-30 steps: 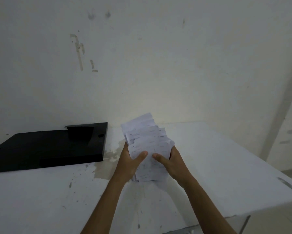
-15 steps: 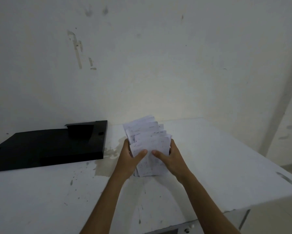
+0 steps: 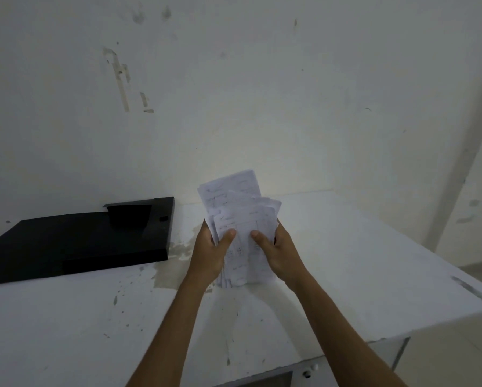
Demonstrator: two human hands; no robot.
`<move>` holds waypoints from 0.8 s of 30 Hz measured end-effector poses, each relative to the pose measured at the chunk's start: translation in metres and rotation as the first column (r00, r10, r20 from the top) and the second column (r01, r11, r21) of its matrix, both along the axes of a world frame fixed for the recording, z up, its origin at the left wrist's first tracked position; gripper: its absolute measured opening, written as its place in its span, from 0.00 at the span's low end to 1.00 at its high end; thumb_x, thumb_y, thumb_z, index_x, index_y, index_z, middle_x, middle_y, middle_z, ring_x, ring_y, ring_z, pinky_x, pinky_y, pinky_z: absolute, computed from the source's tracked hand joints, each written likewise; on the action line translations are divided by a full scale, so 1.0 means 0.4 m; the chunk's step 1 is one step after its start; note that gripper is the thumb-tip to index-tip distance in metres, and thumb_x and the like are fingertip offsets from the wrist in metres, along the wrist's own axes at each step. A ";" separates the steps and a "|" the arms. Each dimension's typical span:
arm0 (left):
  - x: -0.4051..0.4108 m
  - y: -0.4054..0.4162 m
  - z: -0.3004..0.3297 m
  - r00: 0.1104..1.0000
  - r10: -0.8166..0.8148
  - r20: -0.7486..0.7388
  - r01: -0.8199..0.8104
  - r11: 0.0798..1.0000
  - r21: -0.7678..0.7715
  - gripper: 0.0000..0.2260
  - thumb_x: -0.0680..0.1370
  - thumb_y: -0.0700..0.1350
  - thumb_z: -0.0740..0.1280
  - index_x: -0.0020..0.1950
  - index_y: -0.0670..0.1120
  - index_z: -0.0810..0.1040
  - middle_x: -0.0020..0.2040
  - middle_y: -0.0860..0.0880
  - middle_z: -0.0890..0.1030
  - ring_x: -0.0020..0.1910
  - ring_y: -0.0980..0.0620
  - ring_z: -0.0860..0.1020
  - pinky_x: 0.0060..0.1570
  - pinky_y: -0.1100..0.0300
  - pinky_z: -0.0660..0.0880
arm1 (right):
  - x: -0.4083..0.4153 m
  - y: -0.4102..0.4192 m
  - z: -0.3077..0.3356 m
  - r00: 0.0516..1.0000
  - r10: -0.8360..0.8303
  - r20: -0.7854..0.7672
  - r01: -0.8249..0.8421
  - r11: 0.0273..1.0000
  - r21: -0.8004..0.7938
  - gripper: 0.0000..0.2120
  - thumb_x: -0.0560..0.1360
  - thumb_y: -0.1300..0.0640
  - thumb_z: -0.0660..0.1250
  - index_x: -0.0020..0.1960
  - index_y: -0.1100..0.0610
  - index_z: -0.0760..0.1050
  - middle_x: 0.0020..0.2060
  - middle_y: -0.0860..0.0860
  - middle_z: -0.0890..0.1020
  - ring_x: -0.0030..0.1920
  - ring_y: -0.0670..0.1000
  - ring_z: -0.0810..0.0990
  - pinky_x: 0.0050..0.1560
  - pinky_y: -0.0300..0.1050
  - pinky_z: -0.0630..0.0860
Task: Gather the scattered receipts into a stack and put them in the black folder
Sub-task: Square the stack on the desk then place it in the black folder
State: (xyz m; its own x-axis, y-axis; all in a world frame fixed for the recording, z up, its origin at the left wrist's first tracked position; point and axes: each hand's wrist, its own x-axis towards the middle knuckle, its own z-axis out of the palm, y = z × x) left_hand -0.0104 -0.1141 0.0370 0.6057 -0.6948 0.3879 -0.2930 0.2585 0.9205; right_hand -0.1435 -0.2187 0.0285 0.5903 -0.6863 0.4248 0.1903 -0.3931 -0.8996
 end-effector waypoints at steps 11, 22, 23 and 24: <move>-0.018 0.000 -0.055 1.000 -0.021 -0.013 0.021 1.000 0.021 0.19 0.78 0.42 0.70 0.67 0.54 0.70 0.60 0.55 0.79 0.60 0.58 0.78 0.49 0.70 0.77 | -0.019 -0.016 -0.069 0.994 0.055 -0.091 -0.058 0.998 -0.029 0.19 0.82 0.54 0.65 0.72 0.50 0.70 0.63 0.45 0.80 0.61 0.42 0.81 0.57 0.39 0.80; 0.080 0.048 0.043 0.989 0.048 0.141 -0.059 0.995 0.076 0.37 0.67 0.60 0.78 0.71 0.55 0.68 0.62 0.54 0.77 0.57 0.55 0.79 0.50 0.60 0.82 | -0.108 -0.104 0.150 0.762 -0.131 -0.634 -0.234 0.857 -0.459 0.08 0.78 0.50 0.69 0.42 0.49 0.73 0.37 0.46 0.78 0.36 0.46 0.75 0.37 0.41 0.69; 0.086 0.047 0.040 0.983 0.016 0.182 -0.043 0.988 0.145 0.38 0.64 0.64 0.77 0.70 0.56 0.70 0.62 0.53 0.78 0.57 0.53 0.80 0.52 0.54 0.82 | -0.105 -0.107 0.158 0.748 -0.130 -0.651 -0.256 0.848 -0.464 0.09 0.78 0.51 0.70 0.40 0.47 0.73 0.37 0.45 0.77 0.36 0.47 0.75 0.37 0.41 0.69; 0.089 0.046 0.037 0.979 -0.017 0.202 -0.023 0.981 0.195 0.39 0.62 0.67 0.76 0.70 0.57 0.70 0.61 0.52 0.79 0.56 0.51 0.81 0.53 0.51 0.82 | -0.101 -0.107 0.163 0.737 -0.129 -0.663 -0.273 0.841 -0.467 0.10 0.77 0.52 0.70 0.39 0.46 0.73 0.36 0.45 0.77 0.36 0.46 0.75 0.38 0.40 0.69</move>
